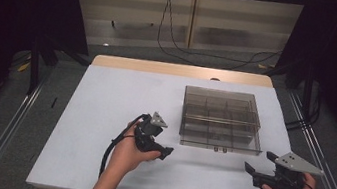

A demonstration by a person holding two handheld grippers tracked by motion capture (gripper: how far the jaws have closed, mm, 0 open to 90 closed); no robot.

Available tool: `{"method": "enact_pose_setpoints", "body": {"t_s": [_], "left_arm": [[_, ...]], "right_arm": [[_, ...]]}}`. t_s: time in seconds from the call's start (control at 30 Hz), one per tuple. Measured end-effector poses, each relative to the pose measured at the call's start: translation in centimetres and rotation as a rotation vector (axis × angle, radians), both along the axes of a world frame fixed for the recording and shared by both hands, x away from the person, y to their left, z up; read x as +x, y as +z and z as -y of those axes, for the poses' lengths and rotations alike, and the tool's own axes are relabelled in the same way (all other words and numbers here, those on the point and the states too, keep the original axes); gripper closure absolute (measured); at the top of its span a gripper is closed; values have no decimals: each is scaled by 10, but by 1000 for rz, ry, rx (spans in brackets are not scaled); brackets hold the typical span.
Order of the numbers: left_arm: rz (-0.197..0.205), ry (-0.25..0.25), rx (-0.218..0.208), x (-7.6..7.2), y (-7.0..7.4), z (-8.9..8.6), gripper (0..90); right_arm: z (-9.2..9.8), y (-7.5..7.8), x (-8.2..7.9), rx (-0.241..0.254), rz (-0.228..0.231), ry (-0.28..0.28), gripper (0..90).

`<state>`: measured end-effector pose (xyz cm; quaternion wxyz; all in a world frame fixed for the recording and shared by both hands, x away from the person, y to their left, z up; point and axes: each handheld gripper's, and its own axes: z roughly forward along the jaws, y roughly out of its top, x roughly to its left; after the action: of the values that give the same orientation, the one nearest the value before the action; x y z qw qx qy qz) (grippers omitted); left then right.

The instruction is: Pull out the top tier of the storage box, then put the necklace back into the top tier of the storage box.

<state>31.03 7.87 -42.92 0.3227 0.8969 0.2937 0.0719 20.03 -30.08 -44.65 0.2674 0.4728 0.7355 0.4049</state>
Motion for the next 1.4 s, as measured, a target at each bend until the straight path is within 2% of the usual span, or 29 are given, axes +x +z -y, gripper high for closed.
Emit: {"method": "enact_pose_setpoints", "body": {"t_s": [0.13,0.27,0.53,0.7,1.07,1.4], "left_arm": [[-8,9,15,-1,0,-5,191],[-16,12,12,1,1,-8,189],[-31,22,25,2,-2,-8,177],[-46,15,50,2,-2,-9,177],[-72,35,68,2,-4,-13,172],[-99,19,107,3,-8,-12,177]], "right_arm": [[-3,1,2,3,5,14,158],[-5,1,2,-2,0,20,154],[-1,0,0,1,-3,1,150],[-1,-1,1,-6,-2,7,150],[0,-2,0,-9,-2,16,149],[2,-2,-1,-9,-3,16,150]]}}
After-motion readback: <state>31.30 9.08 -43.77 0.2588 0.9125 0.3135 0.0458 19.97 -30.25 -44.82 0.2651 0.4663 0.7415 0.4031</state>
